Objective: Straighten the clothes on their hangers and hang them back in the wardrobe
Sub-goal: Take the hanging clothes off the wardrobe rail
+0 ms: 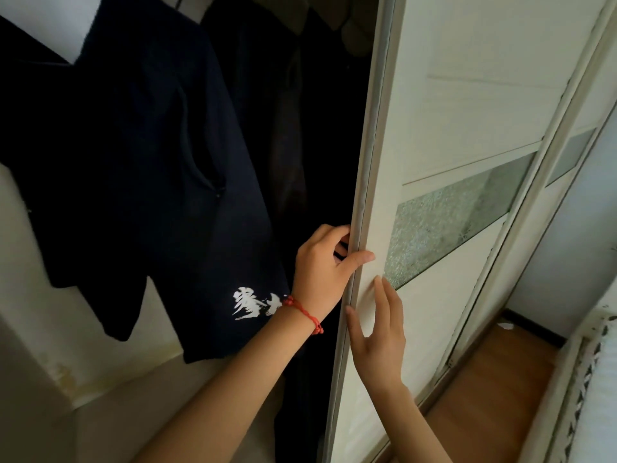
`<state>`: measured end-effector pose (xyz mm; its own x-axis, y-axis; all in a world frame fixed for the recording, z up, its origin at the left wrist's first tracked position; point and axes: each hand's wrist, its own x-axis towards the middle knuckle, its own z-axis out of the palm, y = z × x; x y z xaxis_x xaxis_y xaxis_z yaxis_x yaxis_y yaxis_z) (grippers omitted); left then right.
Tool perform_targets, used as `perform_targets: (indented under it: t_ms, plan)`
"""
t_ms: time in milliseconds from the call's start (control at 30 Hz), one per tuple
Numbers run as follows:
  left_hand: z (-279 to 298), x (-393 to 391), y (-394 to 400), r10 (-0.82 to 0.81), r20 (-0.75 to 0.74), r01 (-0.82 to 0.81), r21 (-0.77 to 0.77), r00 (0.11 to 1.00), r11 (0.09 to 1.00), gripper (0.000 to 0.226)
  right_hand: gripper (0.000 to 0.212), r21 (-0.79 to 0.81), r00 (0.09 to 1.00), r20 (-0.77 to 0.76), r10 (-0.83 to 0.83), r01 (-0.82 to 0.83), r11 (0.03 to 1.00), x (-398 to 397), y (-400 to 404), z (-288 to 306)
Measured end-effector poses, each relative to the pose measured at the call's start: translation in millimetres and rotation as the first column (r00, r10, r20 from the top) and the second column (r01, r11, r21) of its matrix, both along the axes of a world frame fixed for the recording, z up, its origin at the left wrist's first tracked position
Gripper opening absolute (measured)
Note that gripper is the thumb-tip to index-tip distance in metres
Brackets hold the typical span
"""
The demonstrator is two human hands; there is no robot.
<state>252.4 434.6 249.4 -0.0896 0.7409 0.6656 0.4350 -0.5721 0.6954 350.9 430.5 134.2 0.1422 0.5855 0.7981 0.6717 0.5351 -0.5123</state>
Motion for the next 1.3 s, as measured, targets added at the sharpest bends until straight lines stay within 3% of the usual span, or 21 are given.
perform_targets:
  t_ms: [200,500,667,867,1033,1167,1300]
  plan:
    - [4,45,45,0.003,-0.014,-0.004,-0.059,1.000,0.998,0.032,0.058,-0.032,0.997,-0.081,-0.002,0.000,0.999,41,39,3]
    - [14,112,101,0.075,-0.115,-0.083,-0.070,0.991,0.994,0.037,0.054,-0.075,0.983,-0.110,-0.149,0.141,0.987,95,97,14]
    - [0,117,111,0.099,-0.086,-0.099,0.007,0.991,0.995,0.035,0.053,-0.015,0.988,-0.026,-0.150,0.150,0.989,98,107,7]
    - [3,115,112,0.079,-0.079,-0.079,-0.009,0.994,0.997,0.033,0.059,-0.013,0.990,-0.007,-0.139,0.139,0.990,100,111,4]
    - [15,111,108,0.063,-0.123,-0.071,-0.061,0.990,0.996,0.034,0.048,0.060,0.996,-0.068,-0.064,0.068,0.996,98,102,29]
    - [49,93,91,0.098,-0.093,-0.087,0.114,0.991,0.990,0.039,0.039,0.218,0.997,-0.031,0.070,-0.062,0.974,82,95,80]
    - [101,58,58,0.255,-0.078,-0.196,0.438,0.964,0.877,0.029,0.035,0.321,0.979,0.017,0.201,-0.196,0.927,59,96,133]
